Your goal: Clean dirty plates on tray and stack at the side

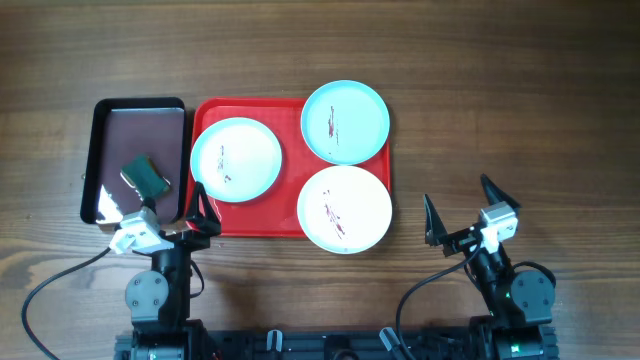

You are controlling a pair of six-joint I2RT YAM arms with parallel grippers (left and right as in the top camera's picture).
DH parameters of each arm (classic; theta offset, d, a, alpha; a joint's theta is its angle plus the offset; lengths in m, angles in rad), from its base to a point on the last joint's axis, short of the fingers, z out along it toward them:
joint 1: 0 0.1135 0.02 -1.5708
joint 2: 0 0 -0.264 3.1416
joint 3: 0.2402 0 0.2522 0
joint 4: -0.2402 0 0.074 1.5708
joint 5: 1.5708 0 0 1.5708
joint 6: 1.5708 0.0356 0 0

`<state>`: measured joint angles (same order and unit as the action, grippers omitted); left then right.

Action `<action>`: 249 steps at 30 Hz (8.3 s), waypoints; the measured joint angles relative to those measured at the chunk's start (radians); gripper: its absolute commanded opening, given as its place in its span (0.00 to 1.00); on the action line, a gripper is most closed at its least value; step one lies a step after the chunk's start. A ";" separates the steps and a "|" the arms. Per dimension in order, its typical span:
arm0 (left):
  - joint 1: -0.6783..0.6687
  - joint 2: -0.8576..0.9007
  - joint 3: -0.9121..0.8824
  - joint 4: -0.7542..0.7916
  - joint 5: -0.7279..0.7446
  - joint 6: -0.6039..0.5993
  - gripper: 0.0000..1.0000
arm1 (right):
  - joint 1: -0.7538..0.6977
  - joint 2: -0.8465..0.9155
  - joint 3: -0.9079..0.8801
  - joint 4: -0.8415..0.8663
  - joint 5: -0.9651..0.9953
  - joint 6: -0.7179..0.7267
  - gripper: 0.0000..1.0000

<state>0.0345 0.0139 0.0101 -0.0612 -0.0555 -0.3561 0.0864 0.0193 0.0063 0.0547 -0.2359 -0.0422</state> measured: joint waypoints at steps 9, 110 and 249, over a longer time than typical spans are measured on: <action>0.000 0.002 0.027 -0.040 0.039 0.000 1.00 | 0.000 0.006 0.029 0.002 -0.026 0.103 1.00; 0.159 1.560 1.530 -1.241 -0.124 -0.058 0.98 | 0.676 2.183 1.513 -0.410 0.233 0.520 0.04; -0.190 1.788 1.001 -0.409 -0.025 -0.198 0.04 | 0.589 2.190 1.522 -0.451 -0.045 0.468 0.04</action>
<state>-0.1555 1.8015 1.0111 -0.4698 -0.0807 -0.5545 0.6750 2.2089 1.5284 -0.3962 -0.2806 0.4255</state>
